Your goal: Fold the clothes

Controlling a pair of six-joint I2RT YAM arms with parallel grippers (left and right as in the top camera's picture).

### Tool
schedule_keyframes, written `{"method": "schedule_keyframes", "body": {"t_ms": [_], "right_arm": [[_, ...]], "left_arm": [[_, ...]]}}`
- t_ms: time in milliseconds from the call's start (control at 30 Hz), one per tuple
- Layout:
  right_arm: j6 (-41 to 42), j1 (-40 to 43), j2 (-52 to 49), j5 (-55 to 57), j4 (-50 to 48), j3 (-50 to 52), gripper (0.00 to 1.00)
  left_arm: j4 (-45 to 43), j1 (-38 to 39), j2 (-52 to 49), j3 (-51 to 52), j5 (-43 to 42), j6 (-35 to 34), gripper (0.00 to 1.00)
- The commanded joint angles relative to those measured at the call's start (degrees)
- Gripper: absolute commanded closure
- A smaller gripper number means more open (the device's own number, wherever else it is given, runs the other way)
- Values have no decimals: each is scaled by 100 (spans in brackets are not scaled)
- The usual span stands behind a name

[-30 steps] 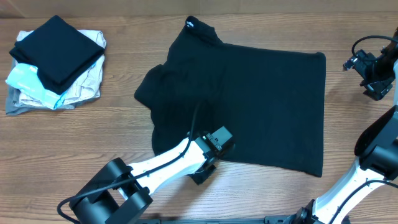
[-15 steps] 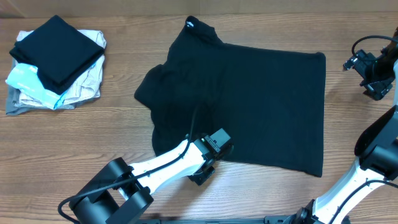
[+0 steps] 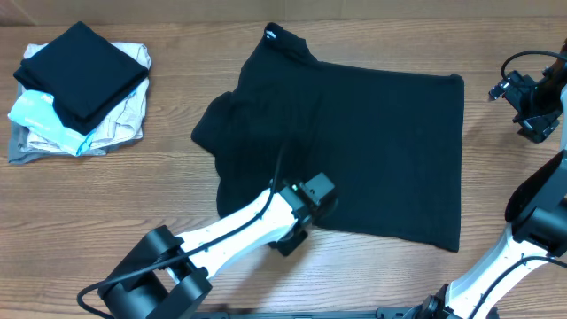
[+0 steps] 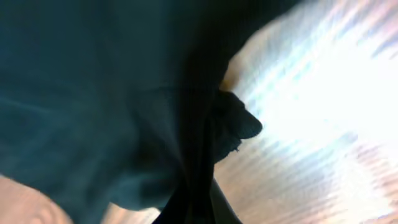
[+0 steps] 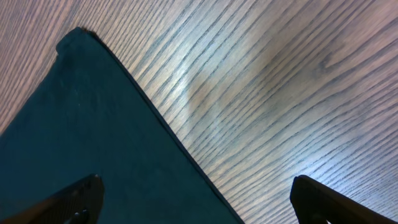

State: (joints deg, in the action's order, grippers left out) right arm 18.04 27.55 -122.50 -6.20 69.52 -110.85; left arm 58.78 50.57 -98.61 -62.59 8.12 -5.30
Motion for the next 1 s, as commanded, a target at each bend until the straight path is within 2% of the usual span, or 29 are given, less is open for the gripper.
{"method": "schedule_keyframes", "body": {"t_ms": [0, 167, 367, 533, 633, 700, 800, 867, 967], "right_arm": [[42, -15, 160, -26, -28, -9, 0], [42, -15, 160, -26, -31, -9, 0], [42, -15, 160, -26, -31, -9, 0], [42, -15, 160, -26, -31, -9, 0], [42, -15, 160, -26, -28, -9, 0], [42, -15, 160, -26, -28, -9, 0], [42, -15, 160, -26, -28, -9, 0], [42, -15, 160, -26, -28, -9, 0], [42, -15, 160, -26, -28, -9, 0]], "left_arm": [[-118, -170, 11, -282, 280, 295, 94], [-562, -470, -42, -271, 310, 680, 91], [-1069, -931, -50, -256, 564, 704, 88], [-1554, -1285, -50, -245, 437, 706, 71], [-1797, -1386, -50, -238, 415, 706, 67], [-1956, -1427, -50, -238, 461, 708, 59], [-2227, -1515, -50, -238, 632, 697, 56], [-2396, -1615, -50, -240, 713, 525, 48], [-2343, -1880, -48, -354, 774, 98, 44]]}}
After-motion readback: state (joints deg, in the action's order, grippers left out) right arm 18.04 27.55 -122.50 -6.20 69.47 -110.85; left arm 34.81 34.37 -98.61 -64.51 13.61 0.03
